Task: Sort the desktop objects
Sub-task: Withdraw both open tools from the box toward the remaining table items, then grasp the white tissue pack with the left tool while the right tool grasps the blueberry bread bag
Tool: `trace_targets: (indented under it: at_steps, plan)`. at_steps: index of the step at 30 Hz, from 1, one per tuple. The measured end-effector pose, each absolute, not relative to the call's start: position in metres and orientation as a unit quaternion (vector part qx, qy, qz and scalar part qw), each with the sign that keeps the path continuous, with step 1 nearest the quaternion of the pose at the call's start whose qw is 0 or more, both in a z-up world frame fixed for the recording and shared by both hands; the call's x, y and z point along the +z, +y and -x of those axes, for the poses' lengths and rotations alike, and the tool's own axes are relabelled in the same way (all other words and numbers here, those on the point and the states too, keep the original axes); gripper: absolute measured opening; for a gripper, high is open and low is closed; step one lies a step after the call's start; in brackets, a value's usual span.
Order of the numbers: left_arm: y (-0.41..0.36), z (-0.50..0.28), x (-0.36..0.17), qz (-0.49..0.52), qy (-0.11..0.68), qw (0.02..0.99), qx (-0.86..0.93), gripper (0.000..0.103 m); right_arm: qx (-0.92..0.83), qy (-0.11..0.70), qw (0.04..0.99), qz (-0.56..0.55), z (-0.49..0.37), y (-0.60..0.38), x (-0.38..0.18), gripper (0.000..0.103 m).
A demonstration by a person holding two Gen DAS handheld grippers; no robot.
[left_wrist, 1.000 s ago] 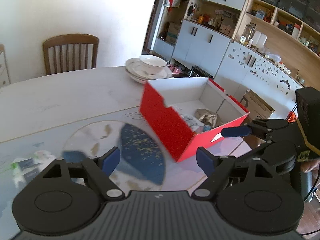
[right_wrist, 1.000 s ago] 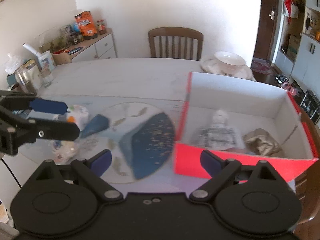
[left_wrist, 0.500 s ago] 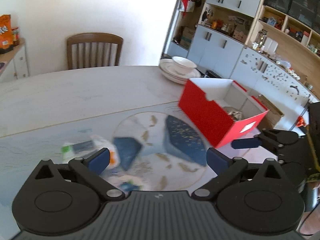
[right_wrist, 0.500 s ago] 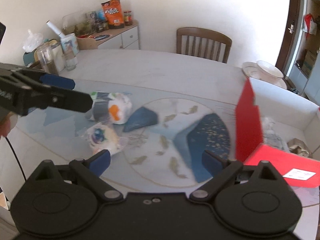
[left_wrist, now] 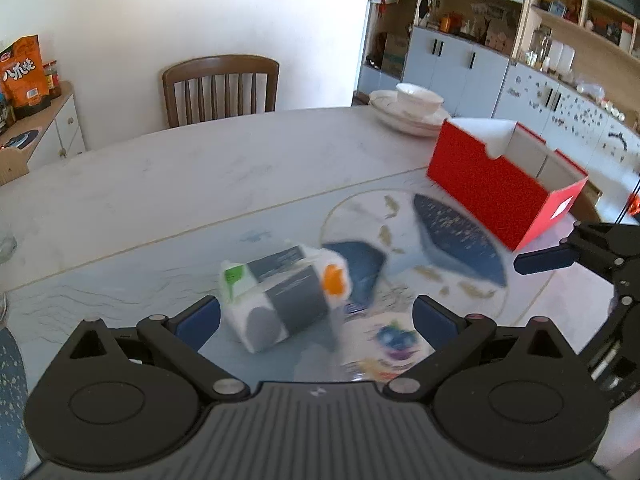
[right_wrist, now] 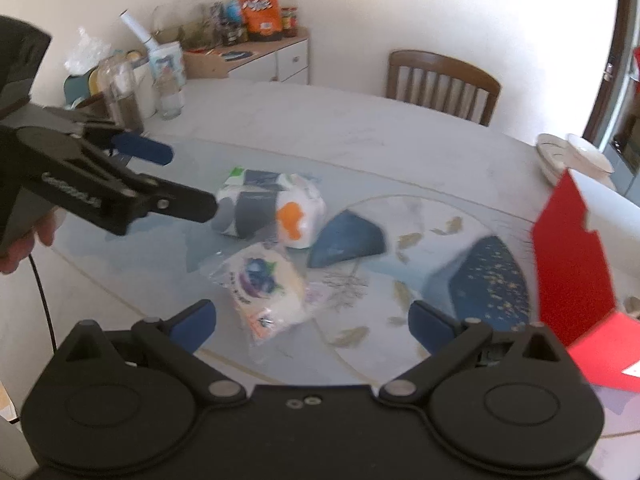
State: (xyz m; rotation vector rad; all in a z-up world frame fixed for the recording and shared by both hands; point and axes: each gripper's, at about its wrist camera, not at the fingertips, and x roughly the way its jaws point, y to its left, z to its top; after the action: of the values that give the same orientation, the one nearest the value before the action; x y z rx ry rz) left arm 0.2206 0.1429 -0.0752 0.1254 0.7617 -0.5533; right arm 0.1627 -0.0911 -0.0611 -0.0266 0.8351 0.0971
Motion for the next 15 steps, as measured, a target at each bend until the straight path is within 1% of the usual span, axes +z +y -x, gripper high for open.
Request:
trace_targets:
  at_steps: [10, 15]
  plan:
    - [0.147, -0.253, -0.097, -0.087, 0.355, 0.882, -0.297, 0.103, 0.068, 0.426, 0.902, 0.034, -0.191, -0.065, -0.082, 0.102]
    - [0.141, -0.267, -0.105, -0.147, 0.334, 0.862, -0.351, 0.103, 0.075, 0.437, 0.895, 0.045, -0.202, -0.058, -0.089, 0.102]
